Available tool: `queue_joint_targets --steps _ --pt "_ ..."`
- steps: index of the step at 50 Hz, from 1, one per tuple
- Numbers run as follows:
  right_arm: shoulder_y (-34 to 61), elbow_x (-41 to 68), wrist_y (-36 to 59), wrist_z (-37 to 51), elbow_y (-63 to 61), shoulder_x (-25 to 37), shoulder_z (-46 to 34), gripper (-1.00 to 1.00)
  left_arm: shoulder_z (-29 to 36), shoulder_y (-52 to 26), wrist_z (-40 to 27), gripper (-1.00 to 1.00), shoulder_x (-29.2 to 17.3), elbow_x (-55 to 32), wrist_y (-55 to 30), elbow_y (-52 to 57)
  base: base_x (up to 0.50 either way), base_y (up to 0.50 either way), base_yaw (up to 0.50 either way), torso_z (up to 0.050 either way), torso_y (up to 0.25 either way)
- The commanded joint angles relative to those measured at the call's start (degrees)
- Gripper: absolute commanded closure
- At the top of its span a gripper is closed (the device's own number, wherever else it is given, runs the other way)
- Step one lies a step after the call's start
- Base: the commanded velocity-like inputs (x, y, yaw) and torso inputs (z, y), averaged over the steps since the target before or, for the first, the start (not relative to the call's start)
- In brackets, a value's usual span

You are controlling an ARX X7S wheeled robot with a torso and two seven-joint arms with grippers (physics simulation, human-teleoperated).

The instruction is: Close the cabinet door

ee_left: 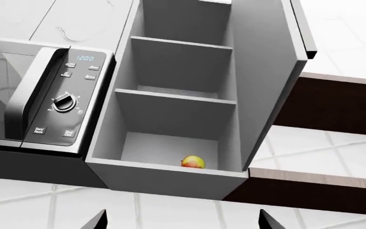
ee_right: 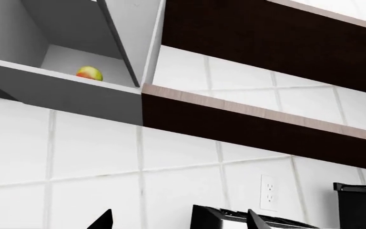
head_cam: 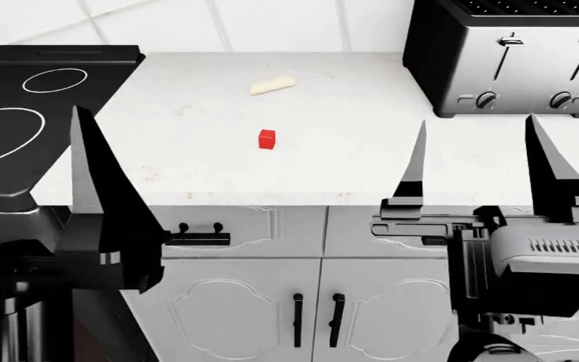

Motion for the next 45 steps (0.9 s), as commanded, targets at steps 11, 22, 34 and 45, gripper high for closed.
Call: queue_joint_targets --steps 11,22,34,45 --pt "0.6 -0.6 -1.0 2.0 -6.5 1.7 -1.2 -1.0 22.5 -10.5 -37.0 -1.0 -35.4 -3.4 11.6 4.9 0.0 0.0 0.0 0.0 0.0" --pt "0.4 -1.9 -1.4 2.9 -7.2 2.6 -2.4 -1.0 25.6 -12.5 -40.4 -1.0 -38.7 -3.0 13.2 5.0 0.0 0.13 0.0 0.0 0.0" --pt "0.6 -1.2 -1.5 3.4 -6.8 3.3 -2.4 -1.0 27.6 -13.7 -41.2 -1.0 -39.3 -3.1 13.9 4.2 0.0 0.5 0.0 0.0 0.0" --pt "-0.1 2.3 -3.4 3.7 -6.6 3.5 -1.1 -1.0 28.4 -13.9 -41.7 -1.0 -39.8 -2.9 14.2 4.2 0.0 0.5 0.0 0.0 0.0"
